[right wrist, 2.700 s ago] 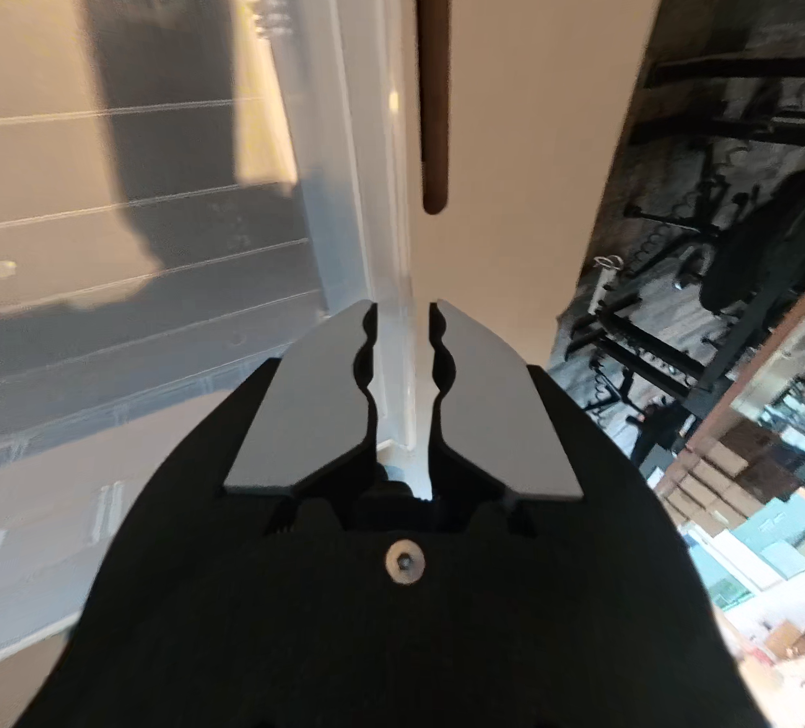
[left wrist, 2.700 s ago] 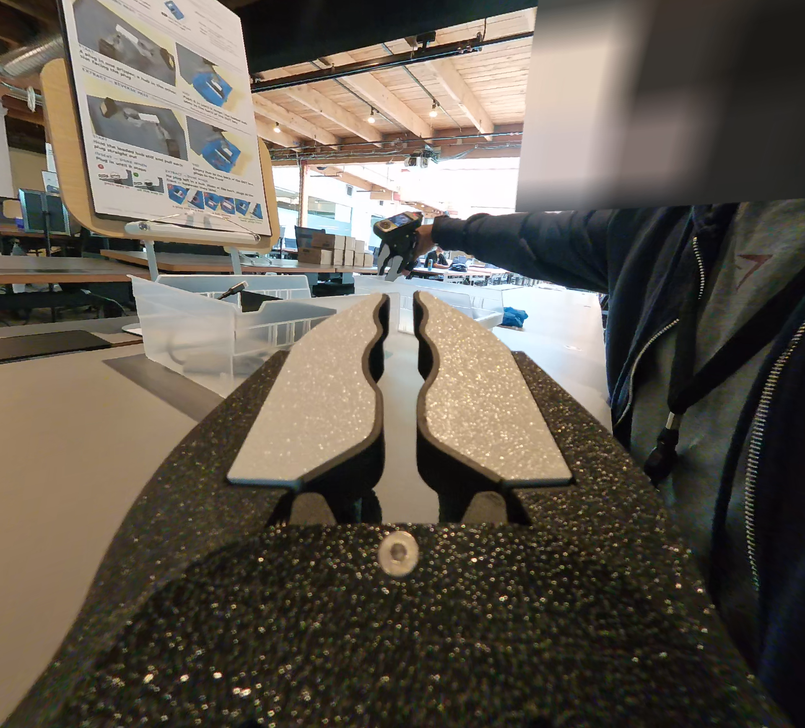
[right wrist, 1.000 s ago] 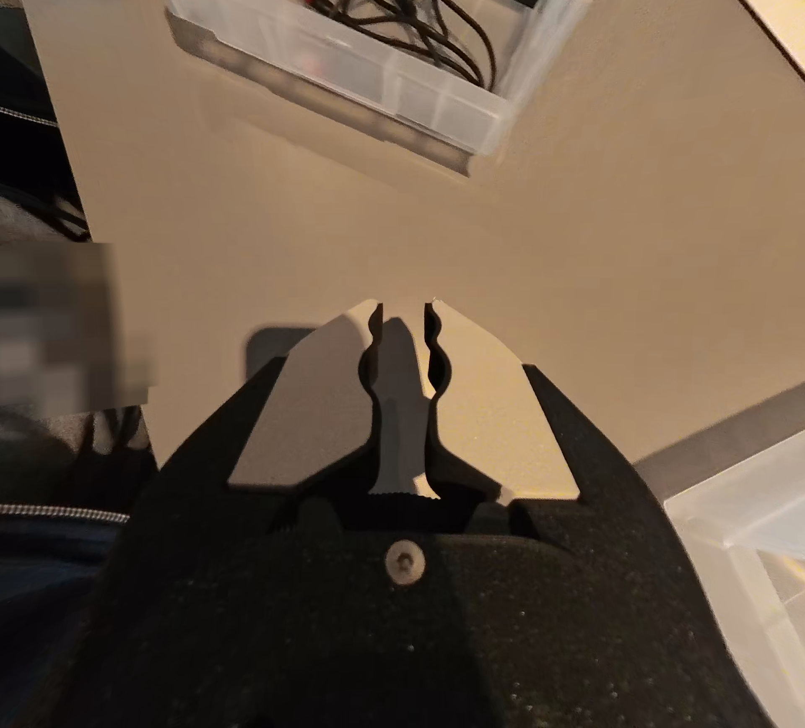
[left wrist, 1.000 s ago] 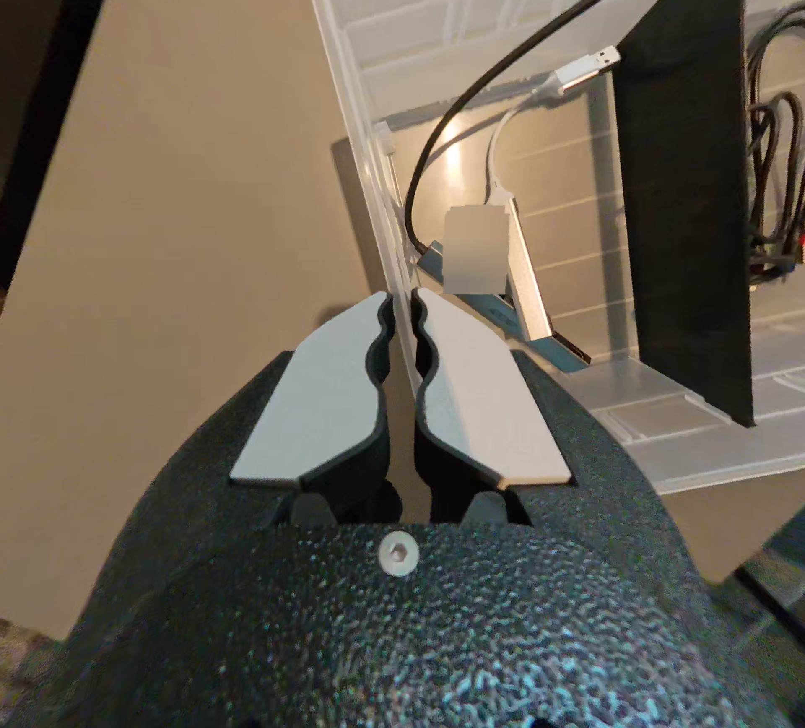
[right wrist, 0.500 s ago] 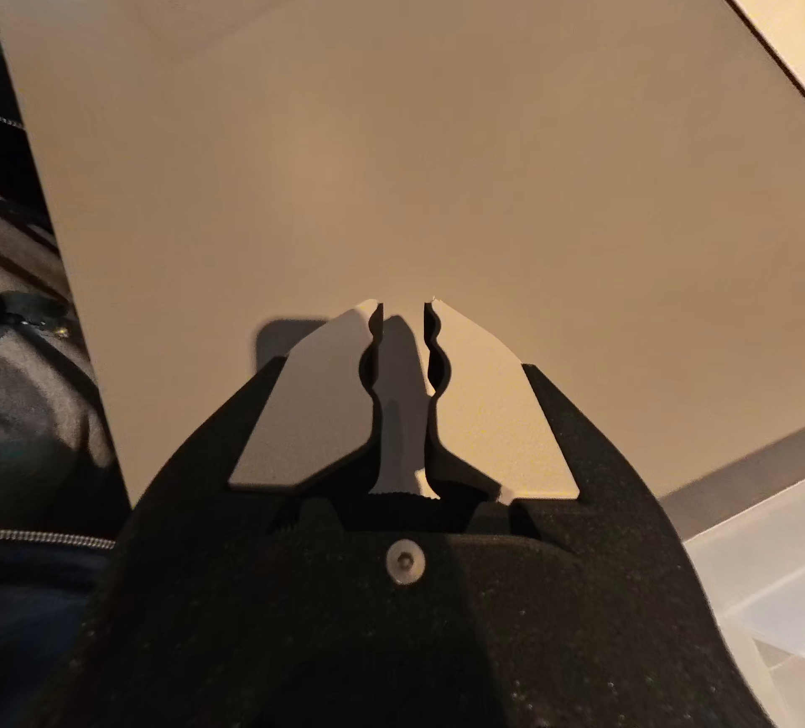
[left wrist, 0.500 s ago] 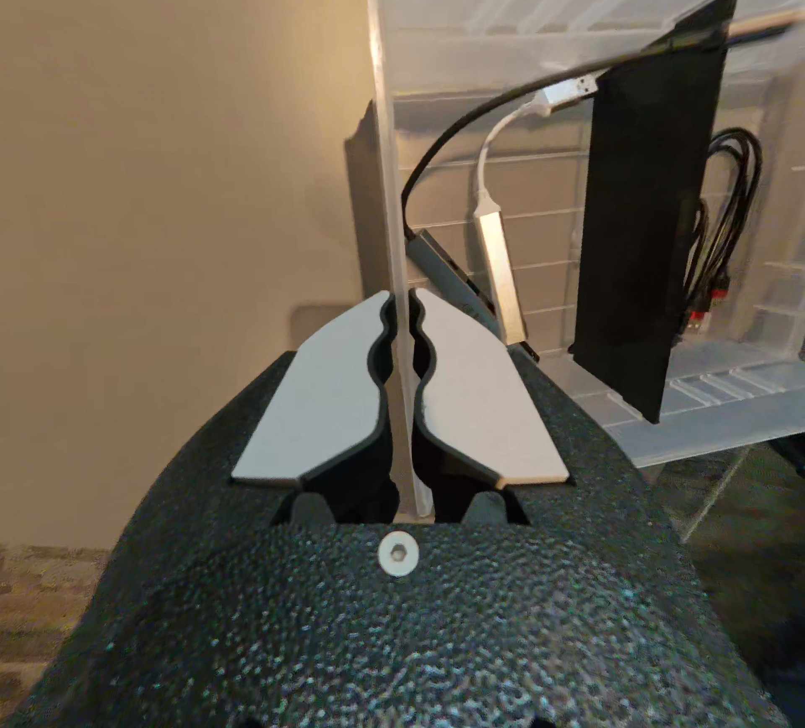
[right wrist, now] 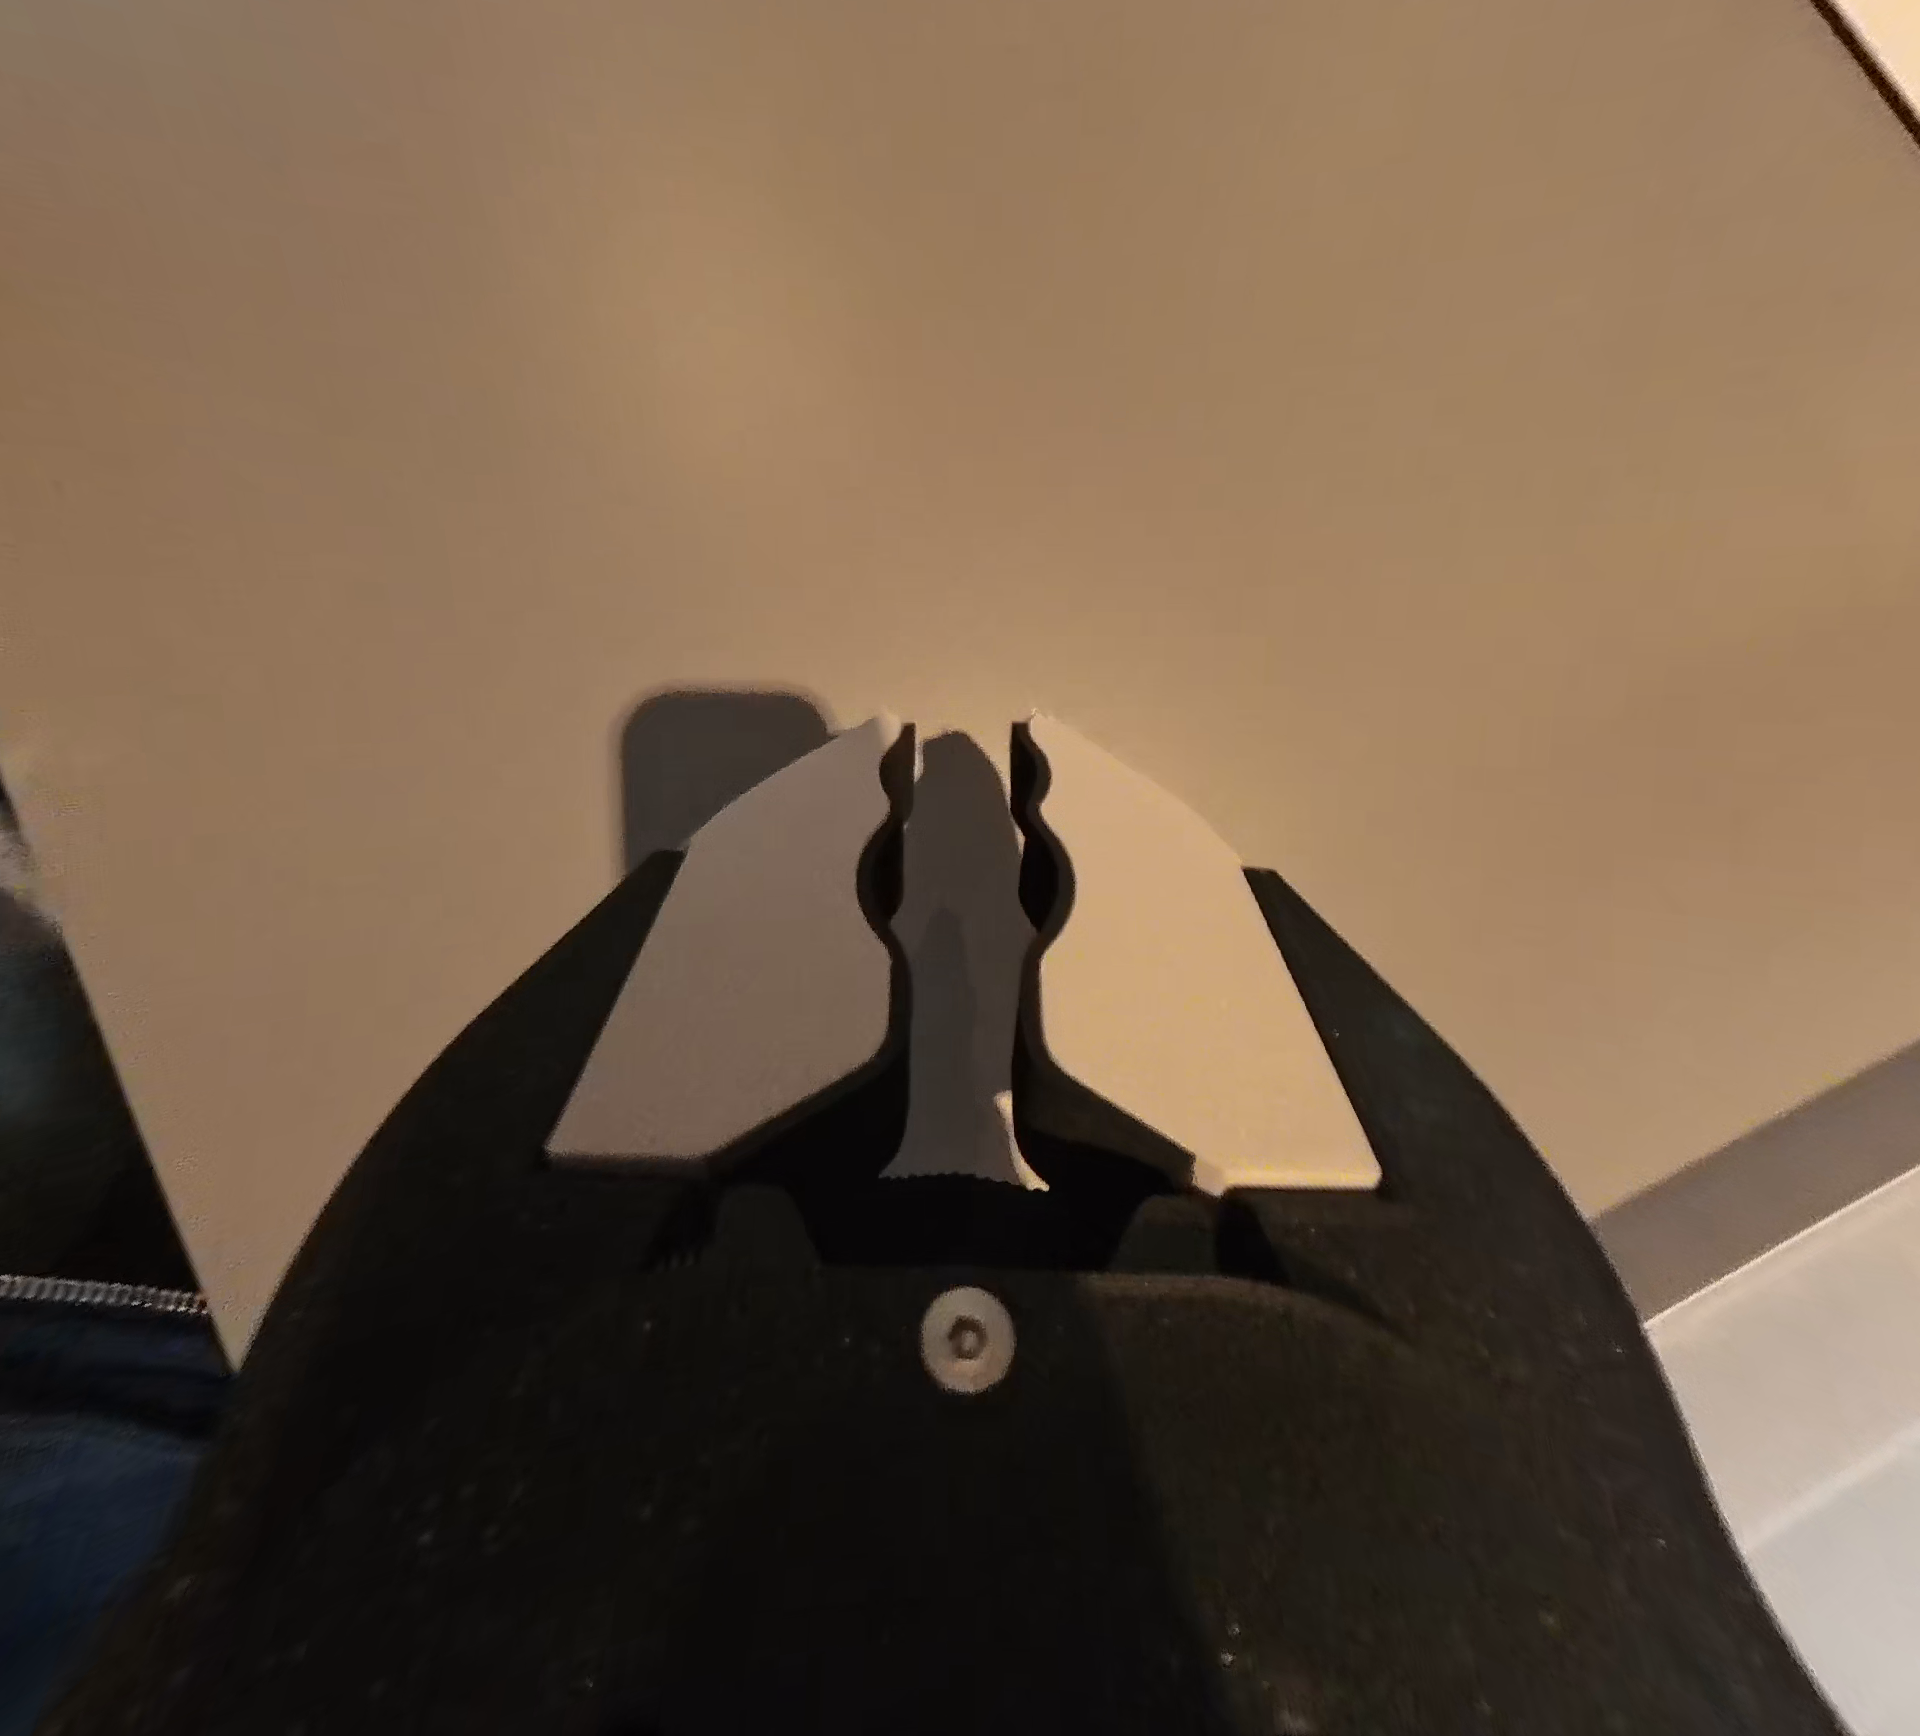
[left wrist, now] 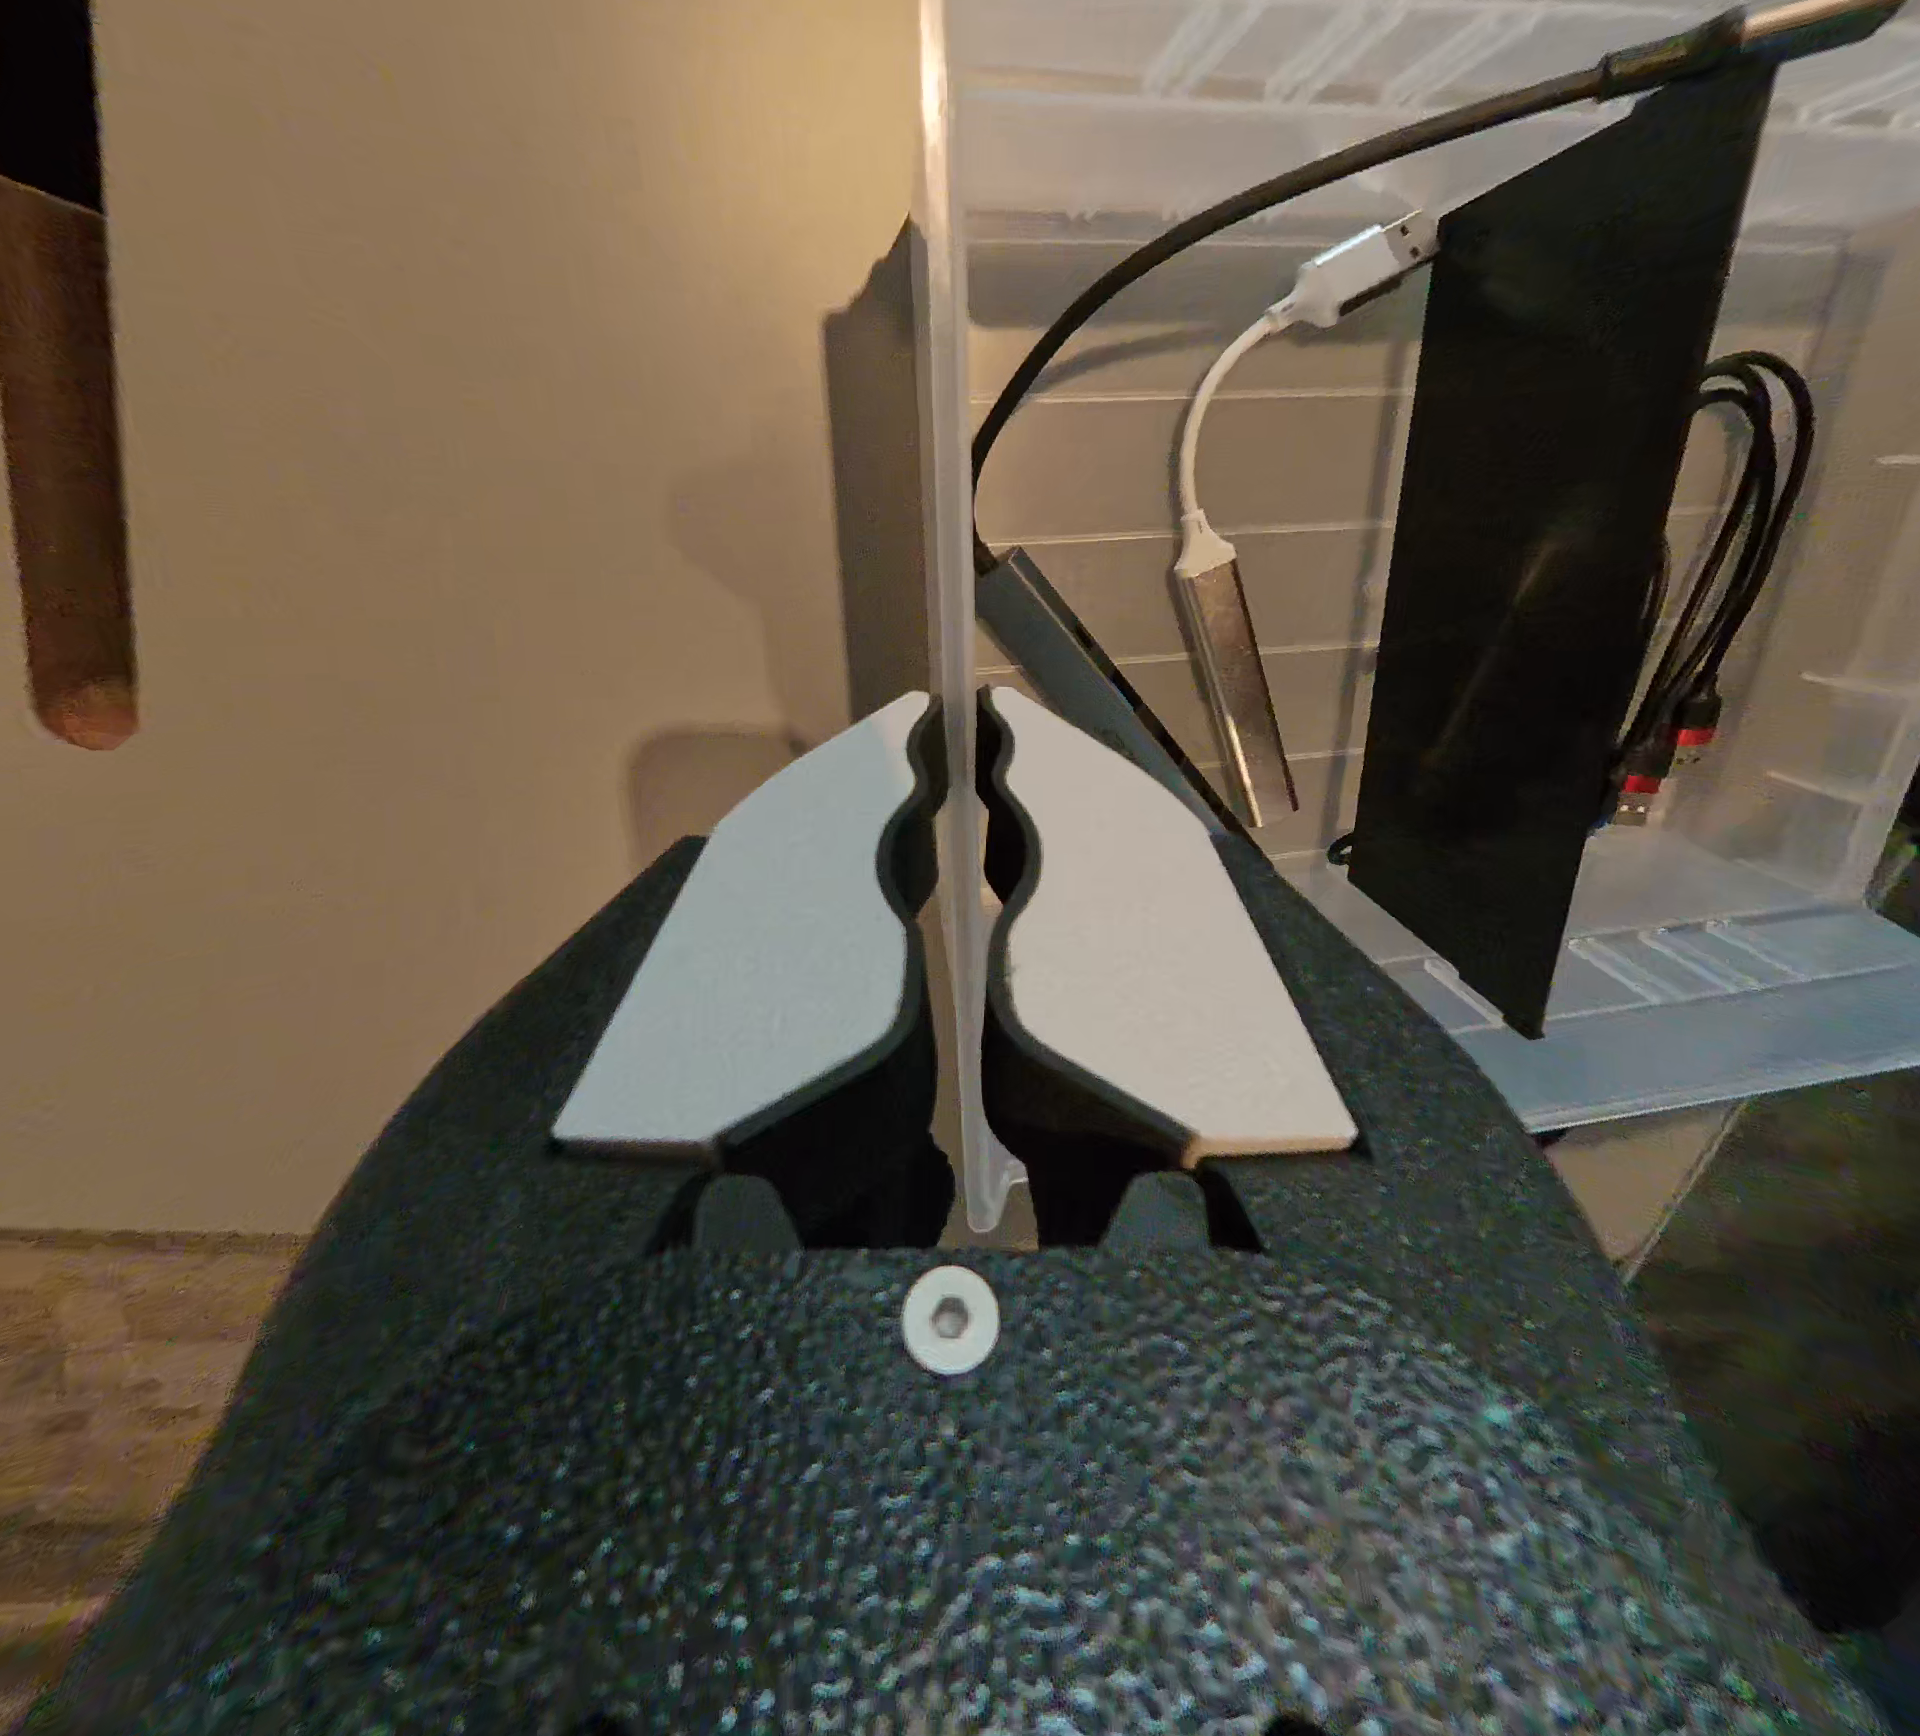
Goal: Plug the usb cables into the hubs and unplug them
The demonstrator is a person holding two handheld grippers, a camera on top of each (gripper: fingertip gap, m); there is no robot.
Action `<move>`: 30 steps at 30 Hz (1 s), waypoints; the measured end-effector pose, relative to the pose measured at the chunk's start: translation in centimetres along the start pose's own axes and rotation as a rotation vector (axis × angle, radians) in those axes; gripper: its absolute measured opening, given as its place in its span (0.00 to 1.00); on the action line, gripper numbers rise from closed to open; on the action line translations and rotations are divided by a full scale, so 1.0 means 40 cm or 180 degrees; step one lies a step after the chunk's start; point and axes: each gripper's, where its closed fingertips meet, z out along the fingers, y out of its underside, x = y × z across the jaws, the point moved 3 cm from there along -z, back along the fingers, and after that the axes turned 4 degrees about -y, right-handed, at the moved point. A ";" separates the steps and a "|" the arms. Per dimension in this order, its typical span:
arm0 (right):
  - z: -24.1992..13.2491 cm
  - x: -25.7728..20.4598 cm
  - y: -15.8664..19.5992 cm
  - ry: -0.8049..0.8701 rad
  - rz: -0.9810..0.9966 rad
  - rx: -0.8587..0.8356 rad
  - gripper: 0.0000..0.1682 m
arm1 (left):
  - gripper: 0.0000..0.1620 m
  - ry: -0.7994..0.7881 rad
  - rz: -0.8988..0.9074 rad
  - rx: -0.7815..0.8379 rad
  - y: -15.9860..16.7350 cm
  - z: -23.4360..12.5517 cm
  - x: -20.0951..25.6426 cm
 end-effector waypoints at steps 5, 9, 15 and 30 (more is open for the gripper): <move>0.015 0.017 -0.001 0.0037 0.0104 -0.0075 0.10 | 0.03 -0.0045 0.0217 -0.0284 -0.001 -0.013 -0.096; 0.028 0.027 -0.005 0.0056 0.0178 -0.0098 0.10 | 0.03 -0.0193 0.0501 -0.0327 -0.020 -0.017 -0.170; 0.035 0.029 -0.003 0.0011 0.0262 -0.0049 0.10 | 0.05 -0.0859 0.0233 -0.0407 -0.033 -0.051 -0.214; 0.049 0.006 0.028 -0.0367 0.0196 0.0355 0.10 | 0.45 -0.1553 -0.2823 0.0124 0.263 -0.125 0.269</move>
